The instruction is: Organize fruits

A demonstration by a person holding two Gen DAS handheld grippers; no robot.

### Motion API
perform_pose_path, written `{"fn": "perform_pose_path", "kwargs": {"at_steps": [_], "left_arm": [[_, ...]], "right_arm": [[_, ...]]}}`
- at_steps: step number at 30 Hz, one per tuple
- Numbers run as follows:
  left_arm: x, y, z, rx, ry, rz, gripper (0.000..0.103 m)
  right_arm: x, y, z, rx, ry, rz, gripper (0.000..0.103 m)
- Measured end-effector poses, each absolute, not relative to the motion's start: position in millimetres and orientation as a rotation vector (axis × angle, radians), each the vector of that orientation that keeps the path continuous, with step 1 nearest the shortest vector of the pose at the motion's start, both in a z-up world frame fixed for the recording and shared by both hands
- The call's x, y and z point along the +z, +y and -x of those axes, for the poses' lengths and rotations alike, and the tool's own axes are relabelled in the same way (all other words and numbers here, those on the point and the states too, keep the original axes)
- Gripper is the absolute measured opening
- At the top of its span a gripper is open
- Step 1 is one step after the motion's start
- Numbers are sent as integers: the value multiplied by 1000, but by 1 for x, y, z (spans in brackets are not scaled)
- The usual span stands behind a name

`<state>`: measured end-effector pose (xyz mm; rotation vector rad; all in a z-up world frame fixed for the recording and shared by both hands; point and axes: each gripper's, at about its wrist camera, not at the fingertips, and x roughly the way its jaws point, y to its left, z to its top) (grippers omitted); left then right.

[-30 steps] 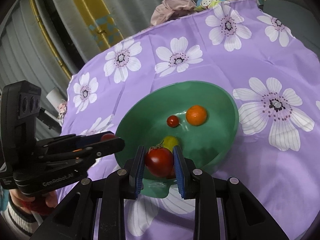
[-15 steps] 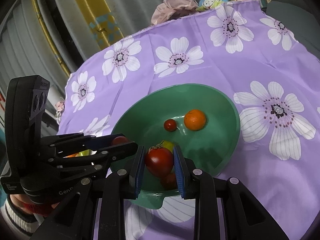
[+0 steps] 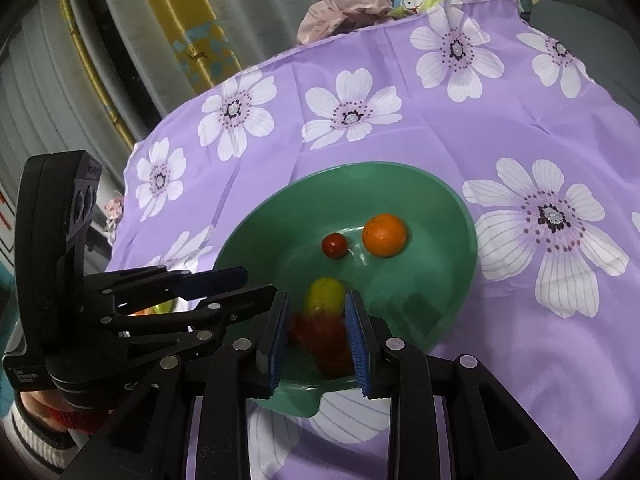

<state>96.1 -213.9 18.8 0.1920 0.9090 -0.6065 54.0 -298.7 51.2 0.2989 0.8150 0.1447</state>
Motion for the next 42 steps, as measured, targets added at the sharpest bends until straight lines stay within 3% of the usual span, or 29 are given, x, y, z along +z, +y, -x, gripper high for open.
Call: {"fn": "perform_pose_path", "kwargs": {"at_steps": [15, 24, 28, 42], "left_arm": [[34, -157, -46, -565, 864, -136, 45], [10, -100, -28, -417, 939, -44, 46], [-1, -72, -18, -356, 964, -25, 47], [-20, 6, 12, -236, 1009, 139, 47]], "right_arm": [[63, -300, -28, 143, 790, -357, 31], [70, -281, -16, 201, 801, -338, 32], [68, -259, -14, 257, 824, -297, 39], [48, -181, -16, 432, 943, -173, 40]]}}
